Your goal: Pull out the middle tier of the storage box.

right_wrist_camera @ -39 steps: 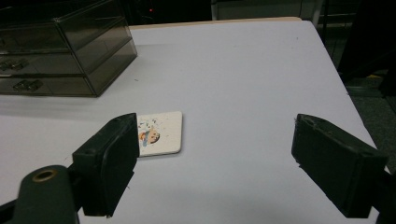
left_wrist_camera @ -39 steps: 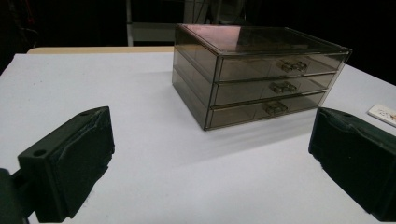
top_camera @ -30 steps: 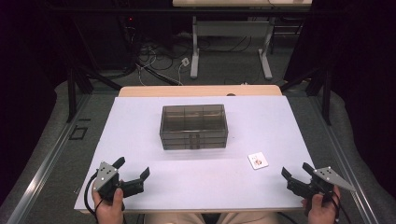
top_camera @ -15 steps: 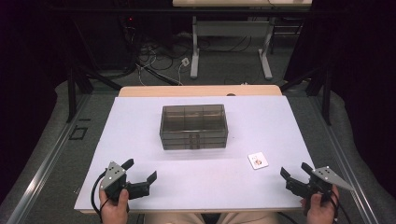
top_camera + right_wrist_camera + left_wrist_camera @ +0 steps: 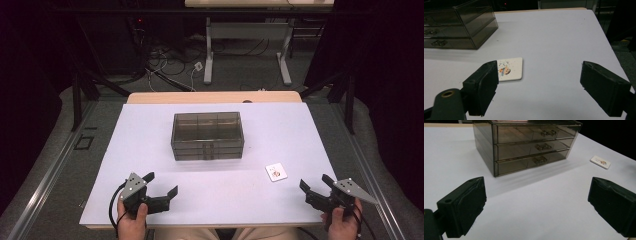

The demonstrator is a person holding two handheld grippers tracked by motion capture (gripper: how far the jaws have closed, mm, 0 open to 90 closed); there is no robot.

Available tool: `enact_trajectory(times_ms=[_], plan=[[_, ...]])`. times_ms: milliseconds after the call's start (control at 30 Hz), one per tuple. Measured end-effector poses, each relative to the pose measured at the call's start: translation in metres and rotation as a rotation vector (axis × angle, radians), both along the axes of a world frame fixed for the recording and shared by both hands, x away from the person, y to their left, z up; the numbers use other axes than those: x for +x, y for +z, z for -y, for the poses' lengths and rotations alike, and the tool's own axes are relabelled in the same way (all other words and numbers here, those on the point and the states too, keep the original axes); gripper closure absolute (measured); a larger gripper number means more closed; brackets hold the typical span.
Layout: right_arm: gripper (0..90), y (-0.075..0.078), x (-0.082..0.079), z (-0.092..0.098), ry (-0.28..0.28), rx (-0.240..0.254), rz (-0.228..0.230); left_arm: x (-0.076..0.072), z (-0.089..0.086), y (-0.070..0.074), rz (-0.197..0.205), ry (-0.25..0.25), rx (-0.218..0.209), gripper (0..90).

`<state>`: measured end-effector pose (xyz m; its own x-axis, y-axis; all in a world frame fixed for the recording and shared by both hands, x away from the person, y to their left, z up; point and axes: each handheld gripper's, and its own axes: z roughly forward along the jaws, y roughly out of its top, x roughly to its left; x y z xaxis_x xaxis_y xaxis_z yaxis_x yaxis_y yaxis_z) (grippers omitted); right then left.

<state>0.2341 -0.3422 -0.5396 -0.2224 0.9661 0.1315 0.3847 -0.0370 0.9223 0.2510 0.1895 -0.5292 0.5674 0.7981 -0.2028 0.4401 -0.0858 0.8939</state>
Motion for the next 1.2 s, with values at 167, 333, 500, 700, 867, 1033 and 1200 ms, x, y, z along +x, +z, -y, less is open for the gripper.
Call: enact_trajectory(times_ms=[167, 333, 500, 700, 867, 1033, 1200], plan=[[15.0, 0.0, 0.0, 0.0, -0.007, -0.008, -0.008, 0.002, 0.007, -0.002, -0.02, -0.014, -0.003, 1.9], [15.0, 0.0, 0.0, 0.0, -0.005, 0.001, -0.005, 0.004, 0.015, -0.003, -0.042, -0.025, -0.003, 1.9], [15.0, 0.001, -0.001, 0.001, -0.005, 0.004, -0.007, 0.008, 0.025, -0.006, -0.095, -0.03, 0.005, 1.9], [15.0, 0.001, -0.001, 0.001, 0.001, 0.006, -0.013, 0.014, 0.036, -0.009, -0.124, -0.046, -0.02, 1.5], [15.0, 0.0, 0.0, 0.0, 0.005, -0.001, -0.007, 0.016, 0.041, -0.01, -0.14, -0.018, -0.051, 0.4], [15.0, 0.0, -0.001, -0.002, 0.003, -0.005, -0.015, 0.018, 0.043, -0.01, -0.17, -0.016, -0.077, 0.4], [15.0, 0.0, -0.001, -0.002, 0.011, -0.013, -0.01, 0.019, 0.045, -0.008, -0.175, -0.003, -0.11, 0.8]])
